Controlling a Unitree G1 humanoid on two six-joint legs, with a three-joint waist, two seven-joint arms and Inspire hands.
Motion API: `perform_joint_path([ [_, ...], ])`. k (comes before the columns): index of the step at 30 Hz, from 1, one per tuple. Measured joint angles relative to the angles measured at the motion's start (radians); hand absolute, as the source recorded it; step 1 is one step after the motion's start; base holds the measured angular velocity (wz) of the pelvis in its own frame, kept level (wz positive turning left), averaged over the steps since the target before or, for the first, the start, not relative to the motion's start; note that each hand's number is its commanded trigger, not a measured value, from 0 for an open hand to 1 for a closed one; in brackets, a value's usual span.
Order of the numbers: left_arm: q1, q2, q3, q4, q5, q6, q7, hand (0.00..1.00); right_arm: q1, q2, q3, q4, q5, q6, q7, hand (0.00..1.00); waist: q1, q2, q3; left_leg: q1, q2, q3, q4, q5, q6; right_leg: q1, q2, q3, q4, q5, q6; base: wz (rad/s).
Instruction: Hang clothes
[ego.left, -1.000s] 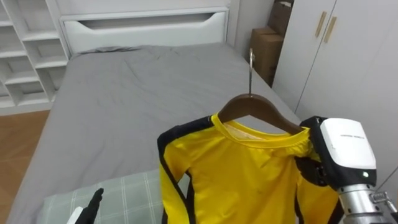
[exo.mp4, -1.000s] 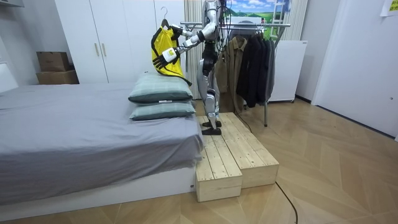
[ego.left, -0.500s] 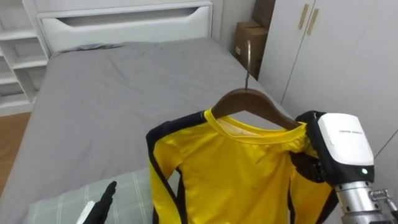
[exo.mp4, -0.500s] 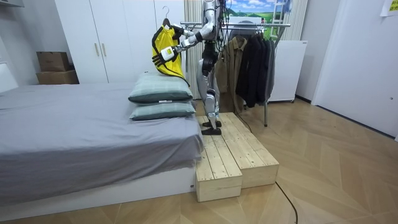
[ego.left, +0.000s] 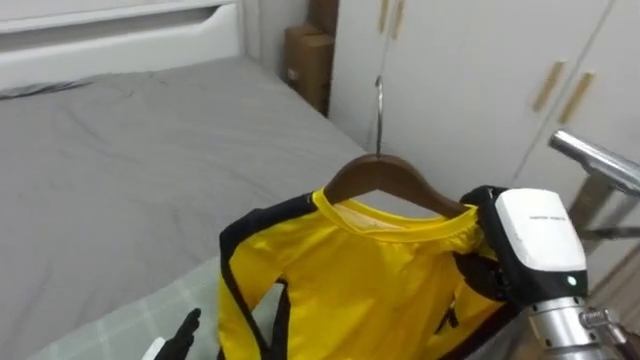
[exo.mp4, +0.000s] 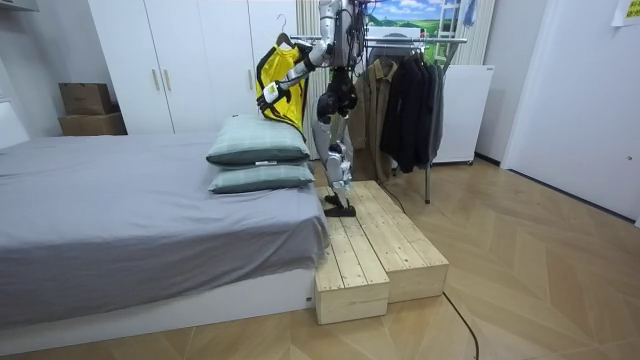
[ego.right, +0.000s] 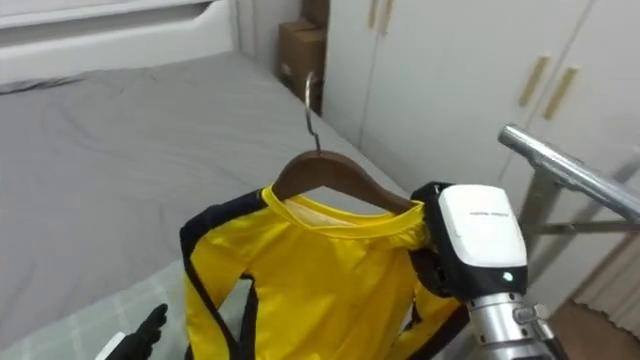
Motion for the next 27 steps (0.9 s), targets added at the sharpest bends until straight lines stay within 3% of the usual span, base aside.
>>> perform_joint_path([
  [1, 0.001, -0.006, 0.000, 0.006, -0.001, 0.001, 0.000, 0.00, 0.002, 0.014, 0.001, -0.001, 0.001, 0.000, 0.000, 1.00, -0.011, 0.002, 0.0027, 0.011, 0.013, 0.030, 0.037, -0.023, -0.010, -0.012, -0.035, -0.038, 0.029, -0.003, 0.001, -0.79],
  [2, 0.001, -0.006, 0.000, 0.010, -0.001, 0.001, 0.001, 0.00, 0.003, 0.020, 0.002, -0.003, 0.000, 0.000, 0.000, 1.00, -0.015, 0.003, 0.0013, 0.009, 0.021, 0.037, 0.056, -0.029, -0.014, -0.011, -0.033, -0.048, 0.028, -0.005, -0.005, -0.60],
  [4, -0.010, -0.006, 0.001, 0.021, -0.002, 0.001, 0.000, 0.00, 0.003, 0.024, 0.003, -0.037, 0.001, 0.000, -0.002, 1.00, -0.038, 0.015, 0.0001, 0.004, 0.046, 0.050, 0.098, -0.050, -0.029, -0.014, -0.002, -0.017, 0.020, -0.015, -0.018, -0.43],
  [6, -0.009, -0.006, 0.002, 0.034, -0.002, 0.001, -0.003, 0.00, 0.002, 0.031, 0.003, -0.054, 0.002, -0.001, -0.002, 1.00, -0.049, 0.019, -0.0007, 0.007, 0.068, 0.053, 0.131, -0.065, -0.042, -0.013, 0.026, 0.008, 0.020, -0.014, -0.056, -0.47],
  [8, -0.009, -0.007, 0.001, 0.042, -0.002, 0.001, -0.004, 0.00, 0.002, 0.041, 0.003, -0.068, 0.003, -0.010, 0.000, 1.00, -0.057, 0.019, 0.0002, 0.008, 0.092, 0.050, 0.175, -0.077, -0.054, -0.011, 0.046, 0.017, 0.021, -0.017, -0.076, -0.56],
  [10, -0.008, -0.014, 0.001, 0.055, 0.000, 0.001, -0.004, 0.00, -0.006, 0.041, 0.004, -0.074, -0.003, -0.024, 0.016, 1.00, -0.050, 0.017, 0.0044, 0.000, 0.121, 0.045, 0.258, -0.079, -0.056, -0.012, 0.069, 0.056, 0.029, -0.022, -0.091, -0.75],
  [12, -0.006, -0.030, 0.001, 0.070, 0.000, 0.003, -0.005, 0.00, -0.031, 0.041, 0.008, -0.083, -0.008, -0.029, 0.033, 1.00, -0.048, 0.026, 0.0089, -0.040, 0.156, -0.002, 0.408, -0.071, -0.056, -0.027, 0.098, 0.130, 0.066, -0.039, -0.104, -0.90],
  [13, -0.005, -0.033, 0.001, 0.072, 0.000, 0.003, -0.005, 0.00, -0.032, 0.041, 0.011, -0.088, -0.006, -0.029, 0.036, 1.00, -0.049, 0.026, 0.0086, -0.056, 0.159, -0.021, 0.445, -0.061, -0.056, -0.030, 0.105, 0.152, 0.077, -0.043, -0.105, -0.84],
  [15, -0.007, -0.039, -0.017, 0.072, -0.002, 0.003, -0.008, 0.00, -0.034, 0.045, 0.029, -0.090, -0.003, -0.029, 0.037, 1.00, -0.058, 0.014, 0.0132, -0.121, 0.144, -0.135, 0.505, -0.049, -0.064, -0.041, 0.112, 0.224, 0.092, -0.045, -0.109, -0.80],
  [16, -0.009, -0.043, -0.020, 0.072, -0.002, 0.003, -0.012, 0.00, -0.034, 0.047, 0.034, -0.090, -0.004, -0.029, 0.037, 1.00, -0.058, 0.009, 0.0161, -0.131, 0.137, -0.165, 0.497, -0.050, -0.064, -0.042, 0.113, 0.244, 0.092, -0.043, -0.109, -0.97],
  [17, -0.011, -0.058, -0.020, 0.072, 0.001, 0.003, -0.020, 0.00, -0.034, 0.047, 0.043, -0.091, -0.003, -0.030, 0.037, 1.00, -0.056, 0.005, 0.0178, -0.142, 0.128, -0.213, 0.454, -0.048, -0.067, -0.047, 0.124, 0.291, 0.086, -0.032, -0.107, -1.12],
  [18, -0.012, -0.077, -0.020, 0.071, 0.001, 0.003, -0.025, 0.00, -0.035, 0.046, 0.050, -0.091, 0.000, -0.031, 0.037, 1.00, -0.049, 0.008, 0.0145, -0.150, 0.110, -0.289, 0.388, -0.044, -0.074, -0.049, 0.142, 0.331, 0.060, -0.011, -0.106, -1.16],
  [19, -0.015, -0.083, -0.020, 0.071, 0.000, 0.003, -0.026, 0.00, -0.037, 0.047, 0.054, -0.092, 0.003, -0.031, 0.037, 1.00, -0.048, 0.010, 0.0133, -0.148, 0.099, -0.325, 0.352, -0.039, -0.081, -0.050, 0.152, 0.353, 0.049, 0.000, -0.106, -1.08],
  [20, -0.028, -0.085, -0.023, 0.071, 0.000, 0.003, -0.028, 0.00, -0.042, 0.047, 0.059, -0.094, 0.004, -0.031, 0.037, 1.00, -0.053, 0.014, 0.0088, -0.147, 0.063, -0.397, 0.284, -0.035, -0.088, -0.054, 0.172, 0.392, 0.026, 0.020, -0.104, -1.03],
  [21, -0.047, -0.083, -0.022, 0.071, 0.000, 0.004, -0.027, 0.00, -0.049, 0.044, 0.065, -0.106, 0.004, -0.030, 0.038, 1.00, -0.053, 0.011, 0.0103, -0.149, 0.028, -0.463, 0.222, -0.032, -0.083, -0.061, 0.188, 0.433, 0.011, 0.036, -0.103, -1.03],
  [23, -0.060, -0.084, -0.024, 0.070, -0.002, 0.003, -0.024, 0.00, -0.052, 0.038, 0.066, -0.136, 0.004, -0.030, 0.045, 1.00, -0.051, 0.013, 0.0067, -0.148, -0.009, -0.520, 0.144, -0.030, -0.084, -0.060, 0.217, 0.496, -0.019, 0.062, -0.093, -1.15],
  [25, -0.063, -0.086, -0.031, 0.069, 0.001, 0.003, -0.024, 0.00, -0.055, 0.036, 0.066, -0.158, 0.004, -0.026, 0.047, 1.00, -0.051, 0.020, 0.0025, -0.149, -0.027, -0.545, 0.075, 0.014, -0.077, -0.051, 0.234, 0.533, -0.050, 0.090, -0.097, -1.10],
  [26, -0.067, -0.086, -0.042, 0.070, 0.001, 0.003, -0.024, 0.00, -0.055, 0.036, 0.069, -0.160, 0.002, -0.026, 0.047, 1.00, -0.054, 0.021, 0.0019, -0.149, -0.033, -0.556, 0.039, 0.076, -0.071, -0.049, 0.250, 0.565, -0.051, 0.095, -0.093, -0.89],
  [27, -0.067, -0.085, -0.059, 0.072, 0.000, 0.002, -0.022, 0.00, -0.054, 0.041, 0.070, -0.160, 0.003, -0.022, 0.047, 1.00, -0.058, 0.018, -0.0007, -0.139, -0.034, -0.552, 0.019, 0.096, -0.072, -0.045, 0.262, 0.591, -0.051, 0.096, -0.088, -0.80],
])
